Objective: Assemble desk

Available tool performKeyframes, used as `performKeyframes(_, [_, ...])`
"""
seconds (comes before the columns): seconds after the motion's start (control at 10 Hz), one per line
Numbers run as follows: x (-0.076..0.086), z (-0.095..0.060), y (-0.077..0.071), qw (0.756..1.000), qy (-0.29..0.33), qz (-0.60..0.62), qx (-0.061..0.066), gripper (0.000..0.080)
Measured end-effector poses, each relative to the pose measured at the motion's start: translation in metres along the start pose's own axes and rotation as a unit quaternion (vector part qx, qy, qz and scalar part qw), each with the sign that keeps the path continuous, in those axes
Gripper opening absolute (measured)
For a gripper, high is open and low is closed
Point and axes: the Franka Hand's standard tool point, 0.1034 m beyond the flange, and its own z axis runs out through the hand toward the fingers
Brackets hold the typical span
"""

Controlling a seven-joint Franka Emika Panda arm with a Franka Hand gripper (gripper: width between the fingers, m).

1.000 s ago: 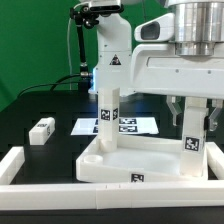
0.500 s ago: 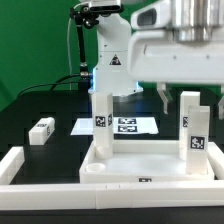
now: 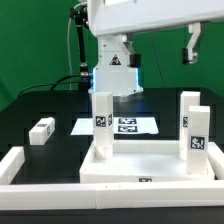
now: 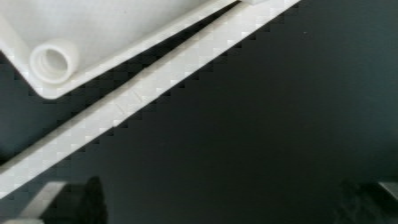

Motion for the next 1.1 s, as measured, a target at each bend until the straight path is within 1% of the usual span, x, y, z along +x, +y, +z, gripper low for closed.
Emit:
performKeyframes(0.6, [0.002,-0.001,0.002,1.0,0.0,-0.002,0.0,0.0649])
performKeyframes(0.7, [0.004,-0.008,0.013,0.999,-0.002,-0.032,0.007,0.0649])
performKeyframes(0.8, [0.005,-0.018,0.036,0.998,-0.004,-0.06,0.013,0.0649])
performKeyframes(1.0, [0.008,-0.038,0.087,0.987,-0.008,-0.157,0.018,0.0649])
performKeyframes(1.1, [0.013,-0.045,0.102,0.978,-0.011,-0.206,0.018,0.0649])
